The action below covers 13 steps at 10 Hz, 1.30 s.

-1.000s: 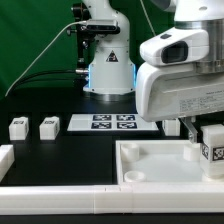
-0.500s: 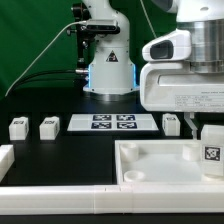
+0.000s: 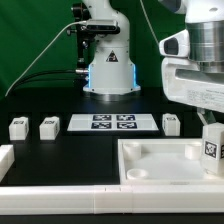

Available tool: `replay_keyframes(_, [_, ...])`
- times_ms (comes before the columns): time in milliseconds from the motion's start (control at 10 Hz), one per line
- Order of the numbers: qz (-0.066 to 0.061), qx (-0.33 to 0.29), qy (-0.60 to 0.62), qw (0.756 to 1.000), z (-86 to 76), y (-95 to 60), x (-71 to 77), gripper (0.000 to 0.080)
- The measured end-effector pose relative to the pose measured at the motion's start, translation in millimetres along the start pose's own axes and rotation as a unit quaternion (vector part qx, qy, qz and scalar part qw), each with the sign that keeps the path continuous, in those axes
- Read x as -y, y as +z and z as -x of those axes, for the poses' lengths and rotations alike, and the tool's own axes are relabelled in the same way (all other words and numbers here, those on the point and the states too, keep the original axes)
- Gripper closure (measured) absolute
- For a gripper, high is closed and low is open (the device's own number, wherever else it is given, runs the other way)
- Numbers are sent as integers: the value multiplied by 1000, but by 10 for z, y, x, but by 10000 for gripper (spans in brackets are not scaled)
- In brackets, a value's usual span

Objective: Assemble one leg

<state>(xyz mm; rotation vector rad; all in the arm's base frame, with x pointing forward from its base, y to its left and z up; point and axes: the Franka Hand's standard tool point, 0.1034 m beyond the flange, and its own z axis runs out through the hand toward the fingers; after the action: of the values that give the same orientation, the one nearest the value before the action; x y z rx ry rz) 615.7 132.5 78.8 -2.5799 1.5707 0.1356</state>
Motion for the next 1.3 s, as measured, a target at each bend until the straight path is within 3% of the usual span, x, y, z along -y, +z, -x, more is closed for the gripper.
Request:
replay_keyframes(100, [-1, 4, 74, 997, 30, 5, 9, 508])
replay_keyframes(500, [1, 3, 62, 998, 70, 22, 11, 507])
replay_keyframes(600, [1, 4, 41, 999, 92, 27, 15, 318])
replay_keyframes(700, [2, 4, 37, 999, 111, 36, 13, 318])
replay_keyframes(800, [3, 3, 0, 1000, 117, 43, 7, 183])
replay_keyframes(1100, [5, 4, -186, 982, 119, 77, -31, 151])
replay_keyframes(1300, [6, 4, -314, 950, 79, 128, -100, 151])
